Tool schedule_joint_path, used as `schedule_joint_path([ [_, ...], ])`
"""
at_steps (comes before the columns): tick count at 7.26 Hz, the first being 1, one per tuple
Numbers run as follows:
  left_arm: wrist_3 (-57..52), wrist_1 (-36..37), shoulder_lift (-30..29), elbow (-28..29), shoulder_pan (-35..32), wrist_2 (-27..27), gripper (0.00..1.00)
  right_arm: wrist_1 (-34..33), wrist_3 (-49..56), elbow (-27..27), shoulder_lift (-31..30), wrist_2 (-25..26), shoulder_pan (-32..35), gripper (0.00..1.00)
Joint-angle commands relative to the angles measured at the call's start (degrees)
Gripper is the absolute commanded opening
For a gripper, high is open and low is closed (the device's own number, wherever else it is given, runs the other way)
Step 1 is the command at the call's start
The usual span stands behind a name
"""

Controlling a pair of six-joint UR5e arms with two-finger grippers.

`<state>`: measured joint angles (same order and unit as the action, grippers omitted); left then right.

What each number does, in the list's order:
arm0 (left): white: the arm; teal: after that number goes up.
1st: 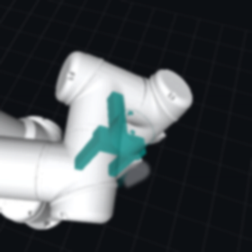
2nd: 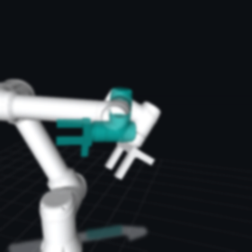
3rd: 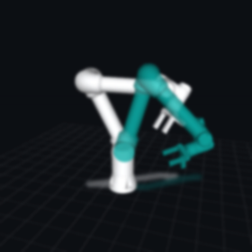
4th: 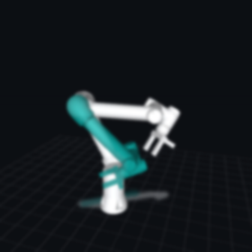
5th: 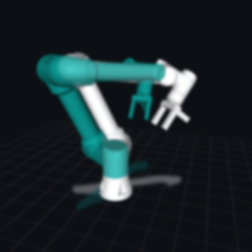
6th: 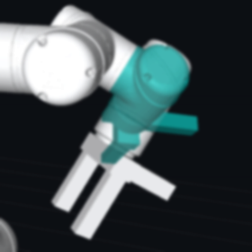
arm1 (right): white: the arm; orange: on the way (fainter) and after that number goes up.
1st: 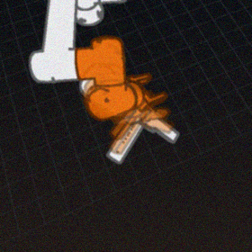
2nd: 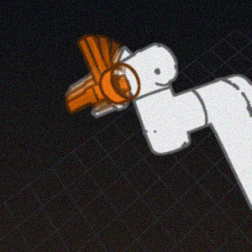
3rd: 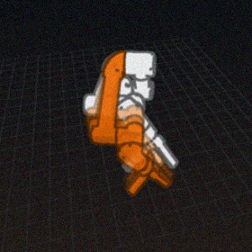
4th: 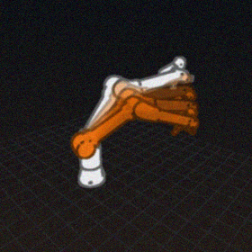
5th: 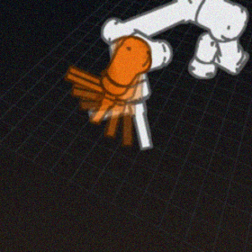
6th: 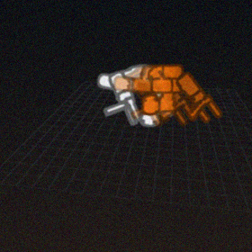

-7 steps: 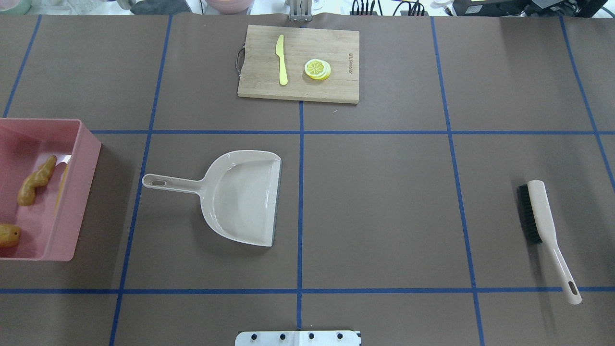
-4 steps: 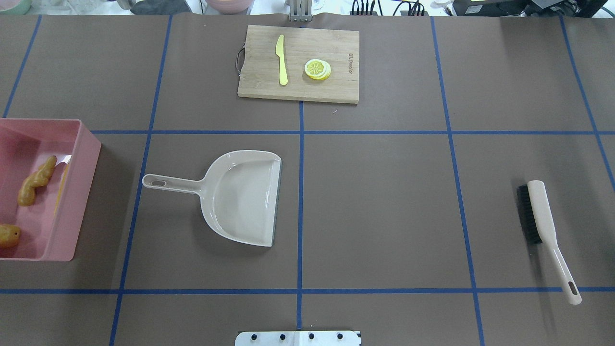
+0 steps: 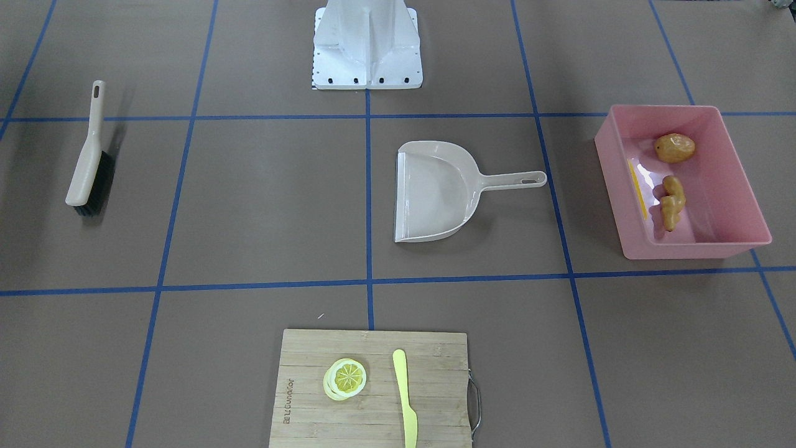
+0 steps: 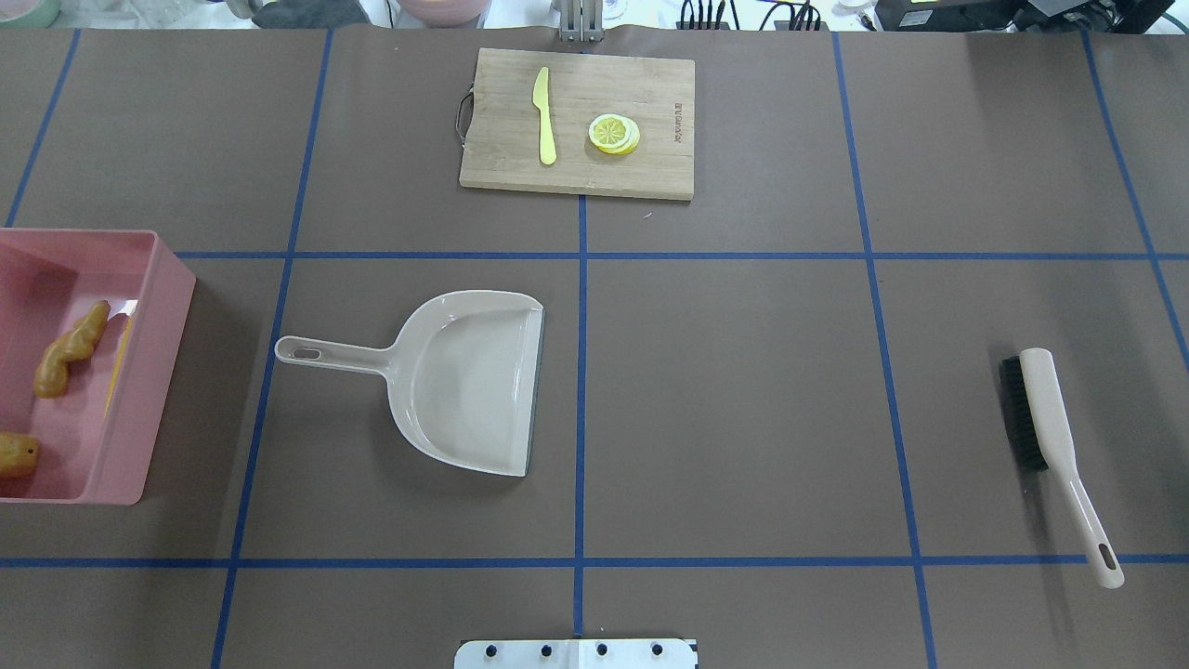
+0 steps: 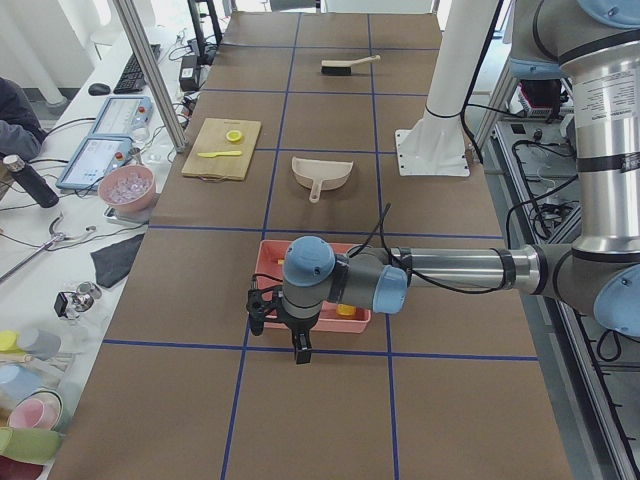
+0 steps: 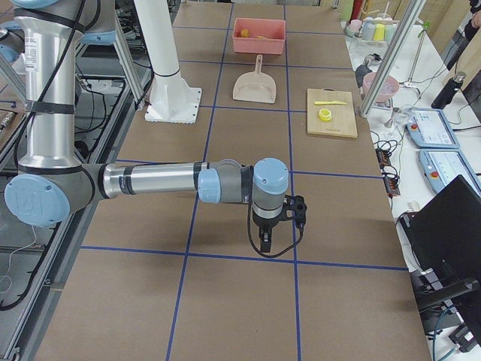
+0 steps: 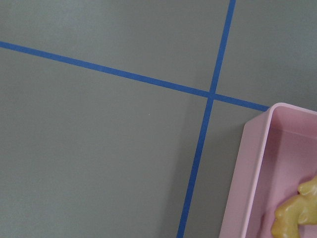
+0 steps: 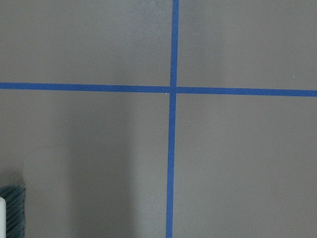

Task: Sweep and dump trash into bin

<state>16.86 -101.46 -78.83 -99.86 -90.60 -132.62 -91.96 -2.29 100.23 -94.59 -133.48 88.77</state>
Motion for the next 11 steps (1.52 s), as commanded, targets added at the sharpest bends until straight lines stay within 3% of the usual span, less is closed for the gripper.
schedule_joint_path([
  [1, -6.82, -0.23, 0.97, 0.37, 0.07, 1.83, 0.99, 0.03, 0.0, -0.03, -0.07, -0.03, 0.0, 1.0],
  [11, -6.93, -0.67, 2.72, -1.47, -0.1, 2.72, 0.99, 0.03, 0.09, 0.05, -0.07, 0.06, 0.0, 1.0],
])
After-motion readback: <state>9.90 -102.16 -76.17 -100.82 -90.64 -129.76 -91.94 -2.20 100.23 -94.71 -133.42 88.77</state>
